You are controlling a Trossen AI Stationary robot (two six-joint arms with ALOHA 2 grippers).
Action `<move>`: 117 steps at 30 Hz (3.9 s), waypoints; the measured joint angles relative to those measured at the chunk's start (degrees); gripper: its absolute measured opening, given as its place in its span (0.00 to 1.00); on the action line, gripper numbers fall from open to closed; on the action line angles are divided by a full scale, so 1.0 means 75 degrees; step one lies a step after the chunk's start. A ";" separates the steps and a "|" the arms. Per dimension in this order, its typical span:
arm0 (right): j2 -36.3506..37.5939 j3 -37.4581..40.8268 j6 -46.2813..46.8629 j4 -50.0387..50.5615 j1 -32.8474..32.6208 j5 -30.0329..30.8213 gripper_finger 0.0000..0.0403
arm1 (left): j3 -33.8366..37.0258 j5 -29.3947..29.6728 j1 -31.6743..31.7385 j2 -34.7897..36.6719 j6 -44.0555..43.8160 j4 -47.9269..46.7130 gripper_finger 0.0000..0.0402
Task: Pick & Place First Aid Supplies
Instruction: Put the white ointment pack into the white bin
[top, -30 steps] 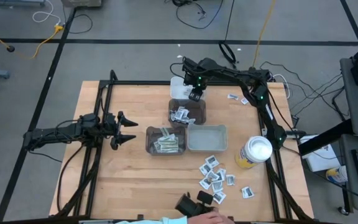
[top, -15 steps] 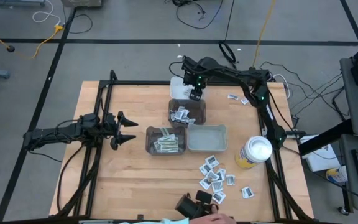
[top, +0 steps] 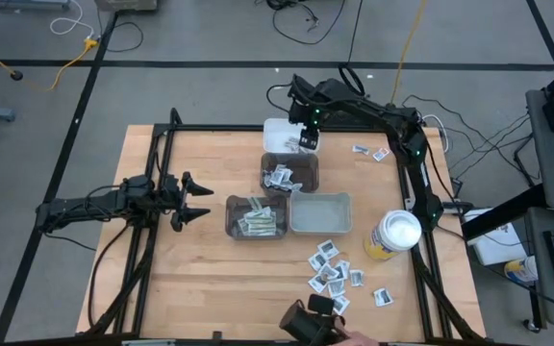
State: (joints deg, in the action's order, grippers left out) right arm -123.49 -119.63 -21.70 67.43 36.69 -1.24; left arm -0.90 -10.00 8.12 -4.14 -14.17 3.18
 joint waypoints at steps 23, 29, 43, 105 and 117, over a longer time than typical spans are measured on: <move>0.3116 0.4852 -0.0906 -0.1395 0.1983 0.1194 0.42 | -0.0001 0.0000 0.0000 0.0000 0.0000 0.0003 0.77; 0.3376 0.5045 -0.0830 -0.1343 0.2300 0.1219 0.42 | -0.0001 0.0000 -0.0001 0.0002 0.0000 0.0003 0.77; 0.2239 0.5052 -0.0868 -0.1596 0.2573 0.1165 0.42 | -0.0001 0.0000 -0.0002 0.0003 0.0000 0.0001 0.77; 0.3812 0.5186 0.0423 0.0948 0.2251 0.1566 0.00 | 0.0000 0.0000 -0.0003 0.0002 0.0000 0.0003 0.77; 0.2149 0.2080 0.0218 0.1252 0.0999 0.1148 0.00 | 0.0001 0.0000 -0.0003 0.0003 0.0000 0.0000 0.77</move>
State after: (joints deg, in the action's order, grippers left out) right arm -107.37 -104.03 -20.06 76.82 44.18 7.37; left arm -0.89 -10.00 8.10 -4.12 -14.17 3.18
